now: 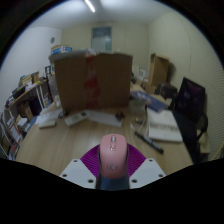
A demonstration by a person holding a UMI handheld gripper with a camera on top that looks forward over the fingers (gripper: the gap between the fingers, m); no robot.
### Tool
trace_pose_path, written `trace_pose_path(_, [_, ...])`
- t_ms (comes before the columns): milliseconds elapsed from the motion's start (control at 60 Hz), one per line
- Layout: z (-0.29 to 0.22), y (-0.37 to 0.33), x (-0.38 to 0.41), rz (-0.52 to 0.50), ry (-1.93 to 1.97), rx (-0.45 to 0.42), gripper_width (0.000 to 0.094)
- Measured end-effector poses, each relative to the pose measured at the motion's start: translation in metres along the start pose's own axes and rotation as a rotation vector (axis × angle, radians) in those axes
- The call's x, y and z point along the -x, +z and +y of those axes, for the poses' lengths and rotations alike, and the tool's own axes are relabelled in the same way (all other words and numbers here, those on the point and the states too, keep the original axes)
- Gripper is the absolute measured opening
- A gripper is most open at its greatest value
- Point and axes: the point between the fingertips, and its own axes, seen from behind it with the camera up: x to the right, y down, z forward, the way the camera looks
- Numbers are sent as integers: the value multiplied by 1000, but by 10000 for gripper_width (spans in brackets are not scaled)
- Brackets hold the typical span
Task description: Arrange mouse
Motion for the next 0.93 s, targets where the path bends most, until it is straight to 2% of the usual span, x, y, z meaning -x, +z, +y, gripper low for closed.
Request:
trace_pose_path(83, [42,14,2,-21,27,66,319])
trace_pose_path(200, [82,28,-1,2,13,135,337])
trace_pose_path(233, [79,29,0,4,36,99,364])
trace_pose_path(250, [82,29,-1,6,47,106,425])
trace_pose_path(267, [81,29,-1,7,59,98,375])
trace_pose_path(283, [82,30,-1,7,66,99,446])
trace_pose_path(300, [80,29,-1,5,69,104,419])
trace_pose_path(350, [80,29,-1,1,63,107,500])
trace_pose_path(367, [80,29,0,-2,59,111,556])
trace_pose_path(383, [81,29,2,-9,55,120,556])
trace_pose_path(400, [81,29,3,-15,53,128,631])
trace_pose_path(483, [83,20,16,-57,75,189,865])
trace_pose_path(500, [83,18,17,-55,86,199,872])
trace_pose_path(517, [83,15,17,-47,95,206,831])
trace_pose_path(667, [67,-30,15,50,111,175,840])
trace_pose_path(933, [63,-158,65,165,153,166,838])
